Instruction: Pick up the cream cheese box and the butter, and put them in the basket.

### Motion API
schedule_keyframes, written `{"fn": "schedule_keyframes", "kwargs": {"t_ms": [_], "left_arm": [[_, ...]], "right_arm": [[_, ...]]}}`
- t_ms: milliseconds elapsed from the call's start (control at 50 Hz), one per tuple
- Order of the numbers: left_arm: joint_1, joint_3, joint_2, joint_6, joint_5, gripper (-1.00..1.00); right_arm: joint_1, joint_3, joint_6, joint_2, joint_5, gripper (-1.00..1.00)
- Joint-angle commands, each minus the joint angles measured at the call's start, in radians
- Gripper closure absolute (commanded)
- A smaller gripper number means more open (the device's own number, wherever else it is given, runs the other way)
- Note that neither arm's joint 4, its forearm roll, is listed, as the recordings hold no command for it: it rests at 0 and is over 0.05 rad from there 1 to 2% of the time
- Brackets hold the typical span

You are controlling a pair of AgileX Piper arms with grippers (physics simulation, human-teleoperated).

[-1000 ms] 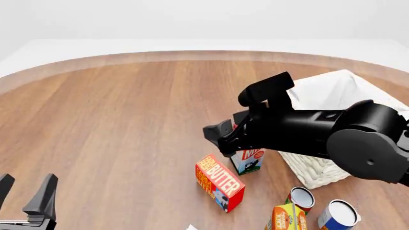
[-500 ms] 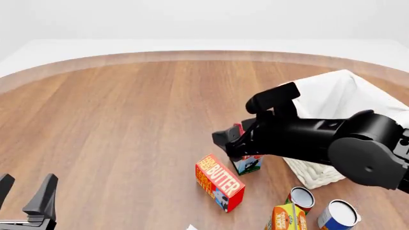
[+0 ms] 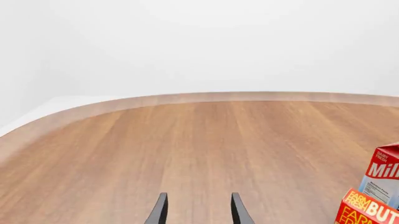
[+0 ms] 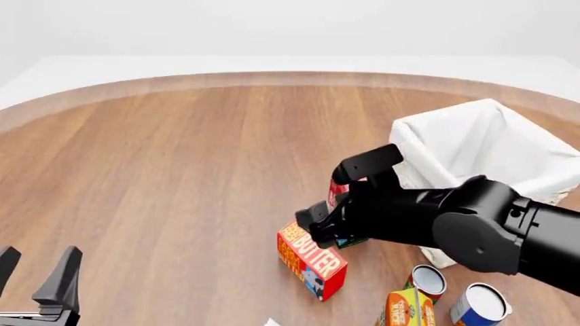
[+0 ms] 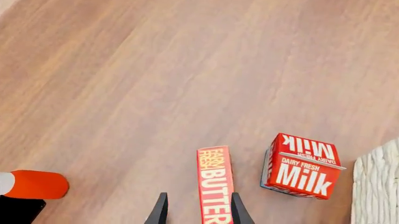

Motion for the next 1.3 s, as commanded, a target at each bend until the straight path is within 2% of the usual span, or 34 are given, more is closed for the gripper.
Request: {"fn": "schedule_keyframes", "kwargs": {"t_ms": [20, 160, 240, 500, 740, 920, 1300], "left_arm": [[0.000, 0.000, 0.000, 0.000, 0.000, -1.00], [0.000, 0.000, 0.000, 0.000, 0.000, -1.00], [0.000, 0.000, 0.000, 0.000, 0.000, -1.00], [0.000, 0.000, 0.000, 0.000, 0.000, -1.00], [0.000, 0.000, 0.000, 0.000, 0.000, -1.00], [0.000, 0.000, 0.000, 0.000, 0.000, -1.00], [0.000, 0.000, 0.000, 0.000, 0.000, -1.00]], "right_arm": [[0.019, -0.003, 0.005, 0.025, 0.014, -1.00], [0.004, 0.016, -0.004, 0.023, 0.013, -1.00], [-0.012, 0.002, -0.032, 0.016, 0.037, -1.00], [-0.027, 0.009, -0.043, 0.013, 0.043, -1.00], [-0.025, 0.025, -0.034, 0.038, 0.018, -1.00], [-0.058, 0.037, -0.045, 0.051, 0.002, -1.00], [-0.046, 0.065, -0.024, 0.096, -0.050, -1.00]]}}
